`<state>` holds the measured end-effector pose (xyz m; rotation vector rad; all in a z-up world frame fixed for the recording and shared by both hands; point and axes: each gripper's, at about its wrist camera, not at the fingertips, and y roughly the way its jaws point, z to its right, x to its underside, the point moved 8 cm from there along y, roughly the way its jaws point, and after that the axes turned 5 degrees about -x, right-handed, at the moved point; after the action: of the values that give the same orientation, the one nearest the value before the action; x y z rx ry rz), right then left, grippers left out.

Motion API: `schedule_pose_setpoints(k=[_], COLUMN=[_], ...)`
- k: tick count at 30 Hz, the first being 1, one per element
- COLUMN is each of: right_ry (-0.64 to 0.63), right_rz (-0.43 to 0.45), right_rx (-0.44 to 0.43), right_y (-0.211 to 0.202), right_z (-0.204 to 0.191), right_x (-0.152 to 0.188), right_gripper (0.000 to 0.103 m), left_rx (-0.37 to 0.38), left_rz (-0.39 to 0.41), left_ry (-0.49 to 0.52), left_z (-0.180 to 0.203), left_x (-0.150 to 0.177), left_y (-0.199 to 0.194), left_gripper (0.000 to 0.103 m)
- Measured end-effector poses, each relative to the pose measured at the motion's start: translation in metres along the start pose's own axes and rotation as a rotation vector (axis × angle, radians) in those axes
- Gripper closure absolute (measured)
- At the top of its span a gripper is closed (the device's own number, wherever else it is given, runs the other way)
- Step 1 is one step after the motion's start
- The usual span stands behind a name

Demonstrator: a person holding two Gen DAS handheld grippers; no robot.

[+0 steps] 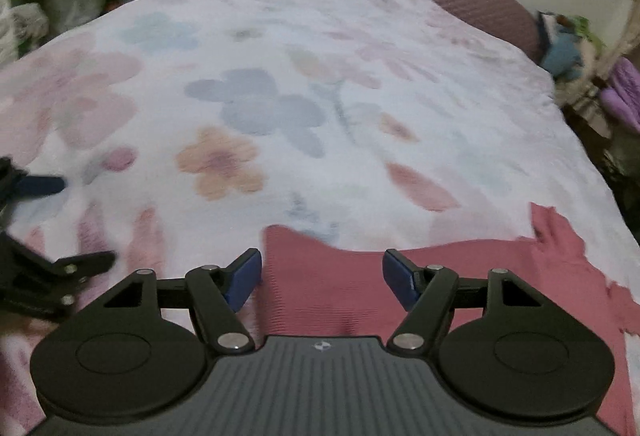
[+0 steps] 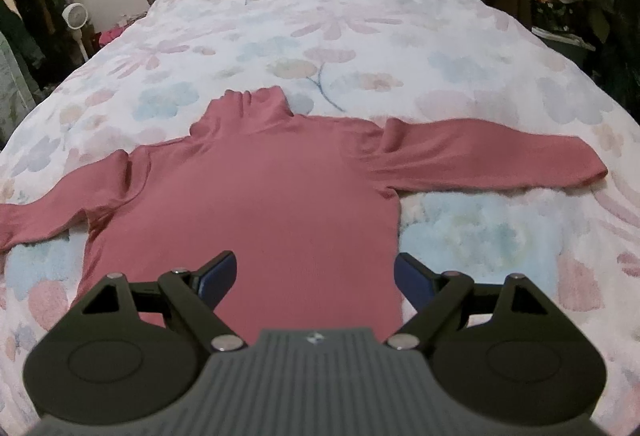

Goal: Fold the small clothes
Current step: 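Grasp the sleeve cuff nearest the left tool with the left gripper and lift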

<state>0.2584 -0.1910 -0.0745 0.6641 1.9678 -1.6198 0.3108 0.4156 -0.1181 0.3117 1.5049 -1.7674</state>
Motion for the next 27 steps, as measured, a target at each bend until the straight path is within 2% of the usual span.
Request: schedule_pose_setpoints(k=[2, 4, 6, 8, 9, 11, 13, 16, 18, 19, 22, 23, 25, 27], right_ry=[-0.01, -0.014, 0.0, 0.016, 0.027, 0.036, 0.032, -0.01, -0.025, -0.029, -0.04, -0.042, -0.042, -0.041], right_rz=[0.006, 0.007, 0.003, -0.005, -0.006, -0.004, 0.002, 0.02, 0.031, 0.036, 0.023, 0.019, 0.009, 0.01], right_rx=[-0.011, -0.011, -0.013, 0.005, 0.018, 0.023, 0.015, 0.015, 0.003, -0.003, -0.019, -0.028, -0.051, -0.068], right_y=[0.0, 0.0, 0.002, 0.005, 0.006, 0.007, 0.008, 0.008, 0.01, 0.01, 0.015, 0.016, 0.02, 0.021], right_z=[-0.004, -0.005, -0.003, 0.003, 0.008, 0.015, 0.019, 0.022, 0.025, 0.026, 0.033, 0.035, 0.04, 0.046], right_x=[-0.001, -0.002, -0.002, 0.0, 0.0, 0.0, -0.003, -0.011, -0.018, -0.022, -0.031, -0.033, -0.038, -0.045], right_gripper=[0.021, 0.021, 0.021, 0.021, 0.021, 0.021, 0.022, 0.034, 0.036, 0.042, 0.046, 0.051, 0.055, 0.055], left_rx=[-0.009, -0.006, -0.023, -0.045, -0.044, -0.044, -0.045, -0.019, 0.017, 0.034, 0.103, 0.13, 0.173, 0.22], left_rz=[-0.022, -0.053, -0.058, -0.051, -0.042, -0.025, -0.003, 0.03, 0.054, 0.066, 0.093, 0.098, 0.098, 0.086], left_ry=[-0.033, -0.04, -0.019, -0.02, -0.034, -0.061, -0.037, 0.019, 0.047, 0.06, 0.095, 0.107, 0.133, 0.169], left_z=[-0.009, -0.007, -0.001, 0.002, 0.004, 0.014, 0.032, 0.075, 0.11, 0.129, 0.191, 0.215, 0.257, 0.305], left_x=[0.004, 0.01, 0.015, 0.016, 0.015, 0.011, 0.005, -0.005, -0.014, -0.02, -0.04, -0.048, -0.06, -0.07], left_y=[0.007, 0.014, 0.016, 0.015, 0.013, 0.005, -0.004, -0.028, -0.045, -0.053, -0.077, -0.084, -0.094, -0.1], left_gripper=[0.022, 0.035, 0.072, 0.086, 0.09, 0.093, 0.093, 0.094, 0.095, 0.095, 0.095, 0.095, 0.095, 0.095])
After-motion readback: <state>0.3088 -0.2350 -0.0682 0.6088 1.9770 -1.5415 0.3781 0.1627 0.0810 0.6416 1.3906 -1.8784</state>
